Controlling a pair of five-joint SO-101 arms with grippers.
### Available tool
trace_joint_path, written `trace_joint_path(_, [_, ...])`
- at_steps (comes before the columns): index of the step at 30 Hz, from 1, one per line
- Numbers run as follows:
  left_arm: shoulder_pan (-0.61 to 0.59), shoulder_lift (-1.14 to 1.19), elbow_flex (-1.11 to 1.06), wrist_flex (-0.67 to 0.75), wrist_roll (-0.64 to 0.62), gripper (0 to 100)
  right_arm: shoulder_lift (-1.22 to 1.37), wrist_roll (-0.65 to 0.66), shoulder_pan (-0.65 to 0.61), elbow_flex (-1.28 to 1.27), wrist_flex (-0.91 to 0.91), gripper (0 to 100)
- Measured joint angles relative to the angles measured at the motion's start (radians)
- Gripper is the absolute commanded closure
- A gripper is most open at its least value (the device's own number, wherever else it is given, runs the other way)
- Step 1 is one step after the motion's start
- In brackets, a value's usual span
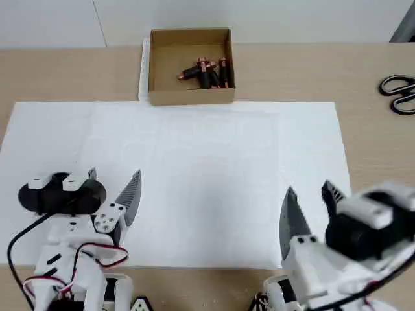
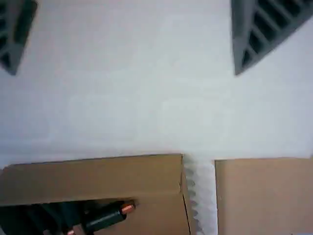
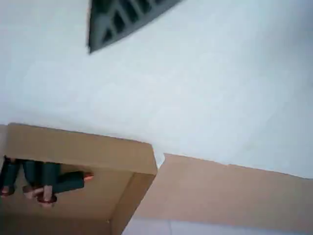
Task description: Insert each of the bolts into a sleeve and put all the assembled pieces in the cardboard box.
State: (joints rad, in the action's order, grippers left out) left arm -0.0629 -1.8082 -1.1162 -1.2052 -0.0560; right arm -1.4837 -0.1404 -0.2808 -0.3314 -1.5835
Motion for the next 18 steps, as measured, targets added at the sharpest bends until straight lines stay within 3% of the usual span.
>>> trace_joint_path(5, [0.000,0.000,-0.086,0.072,0.000,73,-0.305,0.000,0.000,-0.339,0.110,79.9])
trace_joint_path(18, [0.000,0.000,-0.318,0.199,0.000,73,-0.318,0.003,0.002,-0.744,0.137,80.0])
